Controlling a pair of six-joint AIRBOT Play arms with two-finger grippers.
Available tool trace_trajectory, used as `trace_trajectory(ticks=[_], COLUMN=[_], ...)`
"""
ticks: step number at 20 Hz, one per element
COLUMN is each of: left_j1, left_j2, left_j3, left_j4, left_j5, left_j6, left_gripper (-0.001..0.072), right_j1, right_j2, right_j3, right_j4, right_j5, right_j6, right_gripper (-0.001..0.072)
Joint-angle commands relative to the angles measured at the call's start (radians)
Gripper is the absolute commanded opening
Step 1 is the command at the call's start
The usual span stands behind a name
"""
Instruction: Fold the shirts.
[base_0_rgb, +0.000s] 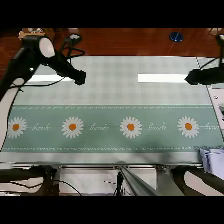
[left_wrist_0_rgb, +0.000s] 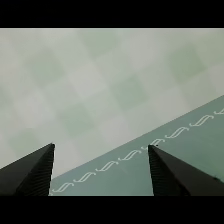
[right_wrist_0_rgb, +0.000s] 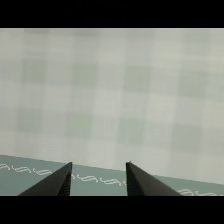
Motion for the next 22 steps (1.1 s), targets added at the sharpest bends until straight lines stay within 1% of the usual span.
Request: trace_trajectory(ticks=[1, 3, 6, 9, 13, 22], left_j1=[-0.067, -0.066, -0.064, -0.064, -0.064, -0.064], left_j2=[-0.013, -0.012, -0.003, 0.013, 0.047, 0.037], left_j3=[0.002, 0.002, 0.002, 0.002, 0.002, 0.002], left_j4=[0.140, 0.140, 0.128, 0.121, 0.087, 0.088], left_j5=[-0.047, -0.047, -0.043, -0.019, 0.073, 0.073], left_j6=[-0.127, -0.153, -0.185, -0.185, -0.185, -0.185], left_gripper=[0.0684, 0.0682, 0.0682, 0.0680, 0.0680, 0.0681], right_j1=[0.124, 0.124, 0.124, 0.124, 0.124, 0.124], right_j2=[-0.023, -0.023, -0.023, -0.023, -0.023, -0.023], right_j3=[0.053, 0.054, 0.054, 0.054, 0.054, 0.054], right_j4=[-0.196, -0.188, -0.184, -0.167, -0.167, -0.169], right_j5=[0.066, 0.100, 0.108, 0.091, 0.093, 0.092], right_j6=[0.092, 0.093, 0.093, 0.093, 0.093, 0.093], right_gripper=[0.0421, 0.0421, 0.0421, 0.0421, 0.0421, 0.0421])
